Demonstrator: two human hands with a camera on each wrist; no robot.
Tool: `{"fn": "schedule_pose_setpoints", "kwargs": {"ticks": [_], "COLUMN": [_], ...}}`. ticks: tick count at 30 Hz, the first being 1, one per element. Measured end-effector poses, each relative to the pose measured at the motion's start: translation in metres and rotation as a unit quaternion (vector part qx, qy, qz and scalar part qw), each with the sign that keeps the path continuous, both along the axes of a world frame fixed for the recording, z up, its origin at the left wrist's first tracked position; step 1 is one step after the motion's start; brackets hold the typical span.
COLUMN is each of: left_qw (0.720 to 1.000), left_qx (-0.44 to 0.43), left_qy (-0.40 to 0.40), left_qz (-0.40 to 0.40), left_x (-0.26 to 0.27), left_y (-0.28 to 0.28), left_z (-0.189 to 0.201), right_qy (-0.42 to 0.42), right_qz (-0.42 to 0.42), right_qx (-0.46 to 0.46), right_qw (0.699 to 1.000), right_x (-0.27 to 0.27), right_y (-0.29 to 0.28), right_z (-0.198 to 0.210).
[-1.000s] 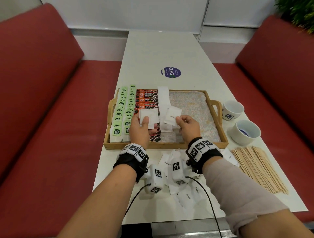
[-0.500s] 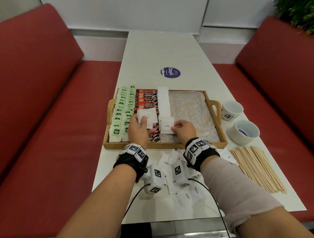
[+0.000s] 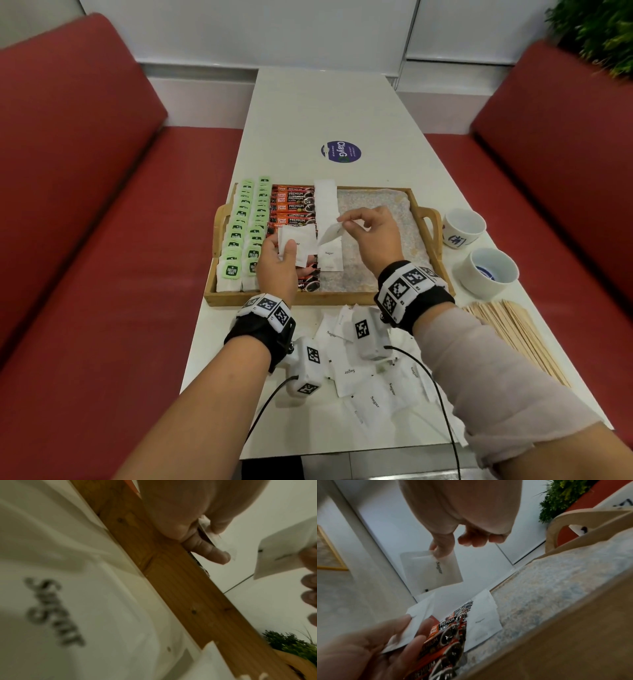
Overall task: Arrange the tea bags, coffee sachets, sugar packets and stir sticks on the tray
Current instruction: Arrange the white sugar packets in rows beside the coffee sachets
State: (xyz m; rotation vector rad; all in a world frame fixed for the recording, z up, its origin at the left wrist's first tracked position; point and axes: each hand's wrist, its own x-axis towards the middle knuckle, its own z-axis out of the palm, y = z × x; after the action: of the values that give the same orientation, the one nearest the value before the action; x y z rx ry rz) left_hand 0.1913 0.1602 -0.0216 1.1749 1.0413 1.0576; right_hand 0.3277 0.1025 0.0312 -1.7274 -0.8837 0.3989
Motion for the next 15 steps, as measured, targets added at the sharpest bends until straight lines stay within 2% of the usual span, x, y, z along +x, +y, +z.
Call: {"fn": "schedule_pose_setpoints", "kwargs": {"ticks": [4,7,15], "left_qw": [1.0,1.0,1.0], "left_qx": [-0.003,0.0,0.026], "left_qy": [0.004,0.004,0.007], "left_qz": [0.0,0.007,-0.011], "left_x": [0.0,0.0,-0.003], "left_y": [0.0,-0.001,-0.002], "left_z": [0.0,0.002,0.003], "right_qy": [0.075,0.135,0.143], "right_qz": [0.064,0.079,0.057], "right_qx": [0.042,0.055,0.023], "right_qw": [0.994,0.986,0.988], "right_x": [-0.009,-0.012,-0.012], "right_y": [-0.004,-0.007,-0.007], "right_z": [0.002,0.0,-0.011]}}
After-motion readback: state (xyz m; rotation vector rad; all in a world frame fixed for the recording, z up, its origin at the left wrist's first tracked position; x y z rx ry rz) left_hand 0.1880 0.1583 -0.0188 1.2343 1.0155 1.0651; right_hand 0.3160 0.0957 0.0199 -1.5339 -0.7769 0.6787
